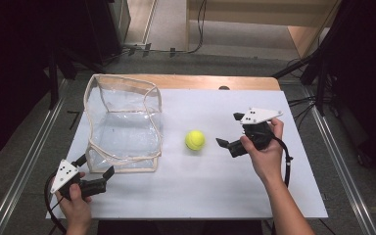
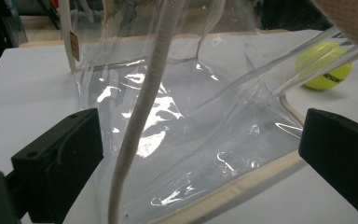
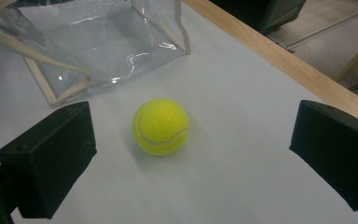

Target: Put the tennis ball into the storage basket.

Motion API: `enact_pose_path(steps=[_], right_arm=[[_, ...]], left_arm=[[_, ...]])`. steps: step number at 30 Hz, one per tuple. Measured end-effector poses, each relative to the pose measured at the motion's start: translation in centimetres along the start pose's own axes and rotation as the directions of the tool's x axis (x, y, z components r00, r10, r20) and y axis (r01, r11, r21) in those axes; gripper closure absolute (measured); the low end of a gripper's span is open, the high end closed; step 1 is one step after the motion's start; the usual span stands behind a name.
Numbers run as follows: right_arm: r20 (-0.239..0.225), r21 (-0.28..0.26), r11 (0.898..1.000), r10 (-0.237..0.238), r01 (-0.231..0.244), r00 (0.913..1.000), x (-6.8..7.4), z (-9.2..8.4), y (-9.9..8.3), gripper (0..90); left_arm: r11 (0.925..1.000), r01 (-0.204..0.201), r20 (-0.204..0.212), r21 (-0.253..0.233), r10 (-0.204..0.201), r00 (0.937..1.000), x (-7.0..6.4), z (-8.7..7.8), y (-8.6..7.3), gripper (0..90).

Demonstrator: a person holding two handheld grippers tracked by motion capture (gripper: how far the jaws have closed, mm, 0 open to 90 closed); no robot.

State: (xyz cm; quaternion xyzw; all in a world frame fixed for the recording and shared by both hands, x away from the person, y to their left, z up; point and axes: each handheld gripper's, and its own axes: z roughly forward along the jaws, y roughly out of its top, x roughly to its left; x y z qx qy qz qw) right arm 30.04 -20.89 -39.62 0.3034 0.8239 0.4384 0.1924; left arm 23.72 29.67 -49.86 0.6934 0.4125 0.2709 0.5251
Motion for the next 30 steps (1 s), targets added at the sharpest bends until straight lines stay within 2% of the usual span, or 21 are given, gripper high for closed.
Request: enact_pose_path(steps=[8,27,29,30], right_arm=[[-0.019,0.032,0.999,-0.023,0.024,0.9996,-0.1,1.1,1.4,0.0],[-0.070,0.117,0.991,-0.052,0.060,0.9962,0.2,3.3,3.1,0.0],[-0.069,0.121,0.991,-0.055,0.063,0.9961,0.4,3.5,3.2,0.5],[-0.069,0.118,0.991,-0.059,0.067,0.9959,0.3,3.6,3.3,4.9]], left_arm=[[1.0000,0.002,0.002,-0.003,-0.002,1.0000,0.0,0.0,0.0,0.0],[1.0000,0.003,0.004,-0.006,-0.003,1.0000,0.0,0.0,0.0,0.0],[1.0000,0.003,0.004,-0.006,-0.003,1.0000,0.0,0.0,0.0,0.0],[1.0000,0.004,0.004,-0.007,-0.004,1.0000,0.0,0.0,0.0,0.0]])
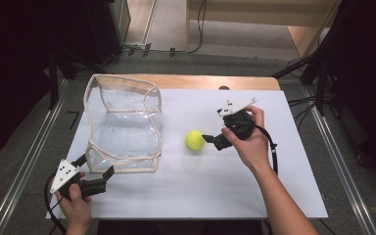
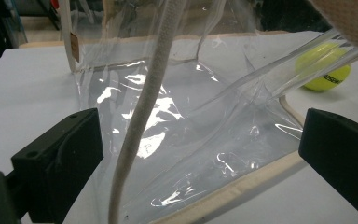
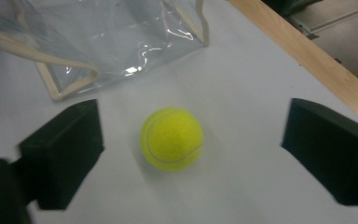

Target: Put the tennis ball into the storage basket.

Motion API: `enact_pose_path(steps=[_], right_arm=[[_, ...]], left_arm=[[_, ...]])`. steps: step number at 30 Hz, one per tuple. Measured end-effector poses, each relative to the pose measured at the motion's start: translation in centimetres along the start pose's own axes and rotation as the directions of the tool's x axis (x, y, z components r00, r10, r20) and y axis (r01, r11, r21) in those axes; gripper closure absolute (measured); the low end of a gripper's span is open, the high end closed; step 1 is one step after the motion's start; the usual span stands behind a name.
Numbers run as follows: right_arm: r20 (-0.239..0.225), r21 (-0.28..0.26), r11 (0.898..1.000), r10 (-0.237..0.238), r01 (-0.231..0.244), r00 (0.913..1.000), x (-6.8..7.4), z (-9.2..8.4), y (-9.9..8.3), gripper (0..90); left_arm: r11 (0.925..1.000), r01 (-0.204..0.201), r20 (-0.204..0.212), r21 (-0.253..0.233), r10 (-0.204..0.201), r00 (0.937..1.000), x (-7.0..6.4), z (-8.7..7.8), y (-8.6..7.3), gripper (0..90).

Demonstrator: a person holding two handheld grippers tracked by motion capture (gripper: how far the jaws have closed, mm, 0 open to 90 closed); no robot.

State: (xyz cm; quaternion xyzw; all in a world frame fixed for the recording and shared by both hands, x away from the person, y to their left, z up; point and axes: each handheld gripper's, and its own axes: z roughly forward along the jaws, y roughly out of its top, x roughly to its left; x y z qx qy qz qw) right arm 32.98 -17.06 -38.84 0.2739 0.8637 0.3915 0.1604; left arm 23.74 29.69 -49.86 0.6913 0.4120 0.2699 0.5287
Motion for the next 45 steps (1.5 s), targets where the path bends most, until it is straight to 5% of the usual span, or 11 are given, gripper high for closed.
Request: enact_pose_path(steps=[1,23,45], right_arm=[[0.011,0.006,1.000,0.003,-0.003,0.9999,0.1,0.2,0.1,10.9],[-0.081,0.153,0.988,-0.008,0.020,0.9967,0.3,3.7,1.2,10.9],[-0.114,0.327,0.945,0.005,0.032,0.9935,0.3,7.5,1.2,11.1]], left_arm=[[1.0000,0.000,0.000,0.000,0.000,1.0000,0.0,0.0,0.0,0.0],[1.0000,-0.001,0.002,0.001,0.001,1.0000,0.0,0.0,0.0,0.0],[1.0000,-0.002,0.002,0.004,0.002,1.0000,0.0,0.1,0.0,0.0]])
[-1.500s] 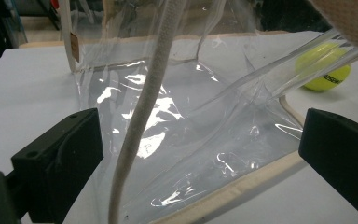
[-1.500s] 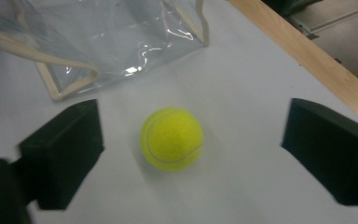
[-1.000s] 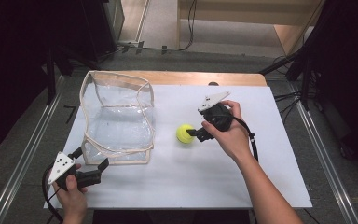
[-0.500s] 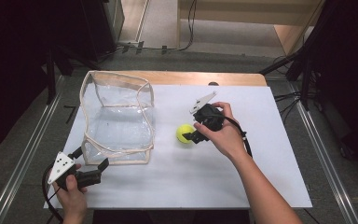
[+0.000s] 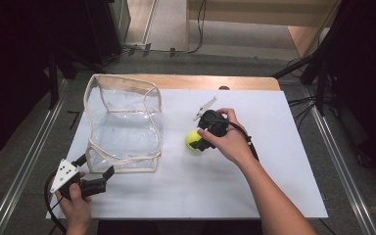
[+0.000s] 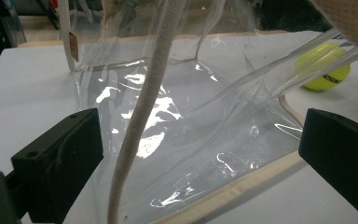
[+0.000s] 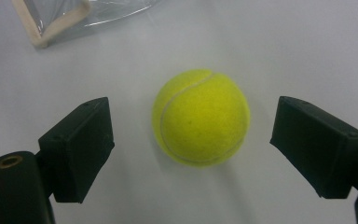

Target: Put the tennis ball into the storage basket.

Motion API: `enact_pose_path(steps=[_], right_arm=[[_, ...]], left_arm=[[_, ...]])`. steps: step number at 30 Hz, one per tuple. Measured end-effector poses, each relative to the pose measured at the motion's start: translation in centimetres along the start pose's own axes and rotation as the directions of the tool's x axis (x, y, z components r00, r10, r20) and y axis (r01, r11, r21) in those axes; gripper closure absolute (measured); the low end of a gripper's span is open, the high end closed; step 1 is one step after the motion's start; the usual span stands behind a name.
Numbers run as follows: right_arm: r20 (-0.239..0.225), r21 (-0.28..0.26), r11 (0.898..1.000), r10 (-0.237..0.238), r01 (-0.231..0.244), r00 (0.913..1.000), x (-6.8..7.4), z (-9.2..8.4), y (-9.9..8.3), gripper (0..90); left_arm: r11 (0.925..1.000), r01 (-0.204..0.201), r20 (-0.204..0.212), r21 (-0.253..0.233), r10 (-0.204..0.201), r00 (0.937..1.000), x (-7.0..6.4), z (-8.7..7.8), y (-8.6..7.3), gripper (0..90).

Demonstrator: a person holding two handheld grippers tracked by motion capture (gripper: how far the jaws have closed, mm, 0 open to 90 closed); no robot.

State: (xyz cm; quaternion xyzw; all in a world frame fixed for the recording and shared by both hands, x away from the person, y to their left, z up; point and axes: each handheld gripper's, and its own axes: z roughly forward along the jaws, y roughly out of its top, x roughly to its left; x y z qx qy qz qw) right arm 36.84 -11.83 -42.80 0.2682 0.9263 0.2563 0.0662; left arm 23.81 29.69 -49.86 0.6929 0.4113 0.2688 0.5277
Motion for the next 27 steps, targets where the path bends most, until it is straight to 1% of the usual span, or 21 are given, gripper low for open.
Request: enact_pose_path(steps=[1,2,3,4,6,7,9,10,12,14,15,18,19,24,27], right_arm=[[-0.001,0.012,1.000,0.007,-0.007,1.0000,0.0,0.1,0.1,11.1],[-0.002,0.011,1.000,0.006,-0.006,1.0000,-0.1,0.3,0.1,11.2],[-0.004,0.029,1.000,0.013,-0.013,0.9999,-0.2,0.5,0.2,11.3],[-0.004,0.029,1.000,0.013,-0.013,0.9999,-0.2,0.5,0.2,11.3],[-0.003,0.045,0.999,0.019,-0.019,0.9998,-0.3,1.0,0.2,11.4],[-0.002,0.056,0.998,0.032,-0.031,0.9995,-0.3,1.1,0.2,11.4],[-0.004,0.060,0.998,0.024,-0.023,0.9997,-0.4,1.2,0.3,11.4],[0.001,0.065,0.997,0.032,-0.032,0.9995,-0.3,1.4,0.3,11.4],[0.004,0.080,0.996,0.035,-0.036,0.9994,-0.4,1.7,0.4,11.6],[0.003,0.082,0.996,0.039,-0.039,0.9992,-0.4,1.8,0.4,11.7],[0.000,0.079,0.996,0.028,-0.028,0.9996,-0.5,2.0,0.4,11.7],[0.004,0.095,0.995,0.041,-0.041,0.9992,-0.5,2.2,0.5,11.9],[-0.001,0.090,0.995,0.041,-0.041,0.9992,-0.5,2.3,0.5,11.9],[-0.002,0.112,0.992,0.050,-0.050,0.9987,-0.6,2.9,0.6,12.0],[-0.005,0.117,0.992,0.045,-0.044,0.9990,-0.7,3.1,0.6,12.0]], left_arm=[[1.0000,0.000,0.000,0.000,0.000,1.0000,0.0,0.0,0.0,0.0],[1.0000,0.000,0.000,0.000,0.000,1.0000,0.0,0.0,0.0,0.0],[1.0000,0.001,0.000,0.000,-0.001,1.0000,0.0,0.0,0.0,0.0],[1.0000,0.001,0.000,0.000,-0.001,1.0000,0.0,0.0,0.0,0.0],[1.0000,0.000,0.000,0.000,0.000,1.0000,0.0,0.0,0.0,0.0],[1.0000,0.001,0.000,0.000,-0.001,1.0000,0.0,0.0,0.0,0.0],[1.0000,0.001,0.000,0.000,-0.001,1.0000,0.0,0.0,0.0,0.0],[1.0000,0.001,0.000,0.000,-0.001,1.0000,0.0,0.0,0.0,0.0],[1.0000,0.000,0.000,0.001,0.000,1.0000,0.0,0.0,0.0,0.0],[1.0000,0.000,0.000,0.001,0.000,1.0000,0.0,0.0,0.0,0.0],[1.0000,0.000,0.000,0.002,0.000,1.0000,0.0,0.0,0.0,0.0],[1.0000,0.000,0.000,0.001,0.000,1.0000,0.0,0.0,0.0,0.0],[1.0000,0.000,0.000,0.002,0.000,1.0000,0.0,0.0,0.0,0.0],[1.0000,0.001,0.000,0.001,-0.001,1.0000,0.0,0.0,0.0,0.0],[1.0000,0.001,0.001,0.001,-0.001,1.0000,0.0,0.0,0.0,0.0]])
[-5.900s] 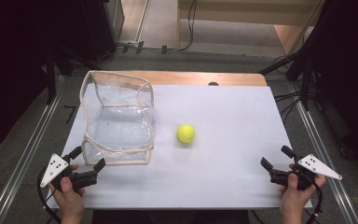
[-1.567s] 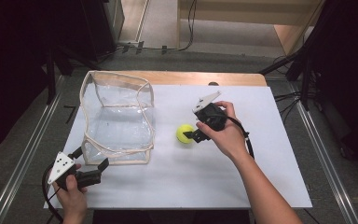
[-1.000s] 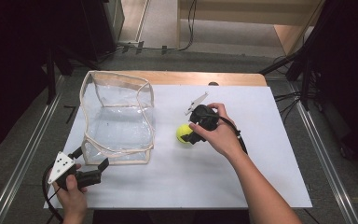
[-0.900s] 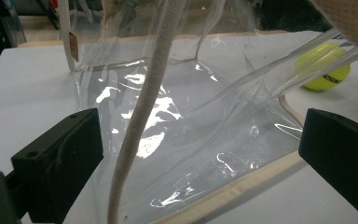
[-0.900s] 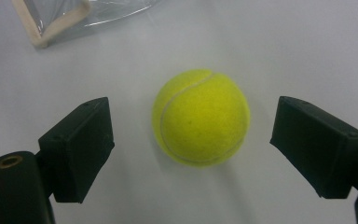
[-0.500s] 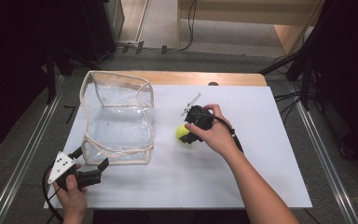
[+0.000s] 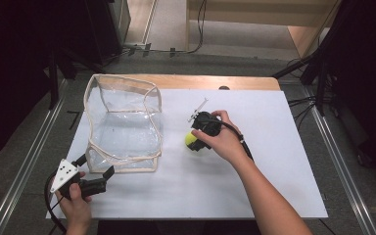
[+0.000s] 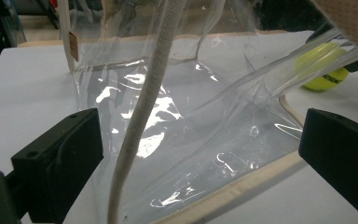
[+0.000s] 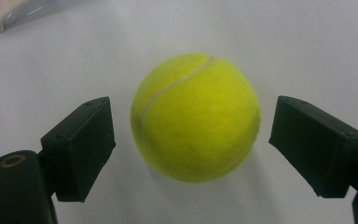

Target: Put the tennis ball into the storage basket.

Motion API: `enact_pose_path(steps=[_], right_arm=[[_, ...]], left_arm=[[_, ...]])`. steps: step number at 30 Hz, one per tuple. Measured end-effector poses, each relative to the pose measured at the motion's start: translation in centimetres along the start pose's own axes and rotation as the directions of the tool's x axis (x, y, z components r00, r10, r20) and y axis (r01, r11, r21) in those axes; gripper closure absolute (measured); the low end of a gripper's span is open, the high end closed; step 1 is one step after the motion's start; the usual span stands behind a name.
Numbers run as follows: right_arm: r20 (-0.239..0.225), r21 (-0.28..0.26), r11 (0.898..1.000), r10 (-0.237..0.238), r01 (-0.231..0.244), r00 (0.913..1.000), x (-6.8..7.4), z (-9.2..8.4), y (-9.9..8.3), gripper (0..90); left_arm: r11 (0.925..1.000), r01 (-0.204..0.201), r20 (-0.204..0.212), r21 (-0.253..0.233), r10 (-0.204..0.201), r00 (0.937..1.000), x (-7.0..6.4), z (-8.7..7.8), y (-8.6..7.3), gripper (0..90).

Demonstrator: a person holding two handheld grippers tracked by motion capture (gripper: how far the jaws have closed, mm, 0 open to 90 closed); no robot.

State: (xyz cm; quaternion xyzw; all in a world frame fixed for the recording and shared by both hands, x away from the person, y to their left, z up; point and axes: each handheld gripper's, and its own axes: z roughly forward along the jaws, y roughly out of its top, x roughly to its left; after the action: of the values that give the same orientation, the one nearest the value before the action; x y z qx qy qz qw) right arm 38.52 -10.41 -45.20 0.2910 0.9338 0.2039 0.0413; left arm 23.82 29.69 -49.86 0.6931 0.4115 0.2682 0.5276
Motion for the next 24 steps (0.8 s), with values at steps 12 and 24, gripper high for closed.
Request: enact_pose_path(steps=[12,24], right_arm=[[-0.015,0.031,0.999,0.013,-0.013,0.9998,-0.1,1.4,0.2,12.6],[0.006,0.049,0.999,0.016,-0.016,0.9999,0.1,2.4,0.4,18.3]], left_arm=[[1.0000,0.000,-0.002,0.003,0.000,1.0000,0.0,0.0,0.0,0.0],[1.0000,0.001,-0.002,0.003,-0.001,1.0000,0.0,0.0,0.0,0.0]])
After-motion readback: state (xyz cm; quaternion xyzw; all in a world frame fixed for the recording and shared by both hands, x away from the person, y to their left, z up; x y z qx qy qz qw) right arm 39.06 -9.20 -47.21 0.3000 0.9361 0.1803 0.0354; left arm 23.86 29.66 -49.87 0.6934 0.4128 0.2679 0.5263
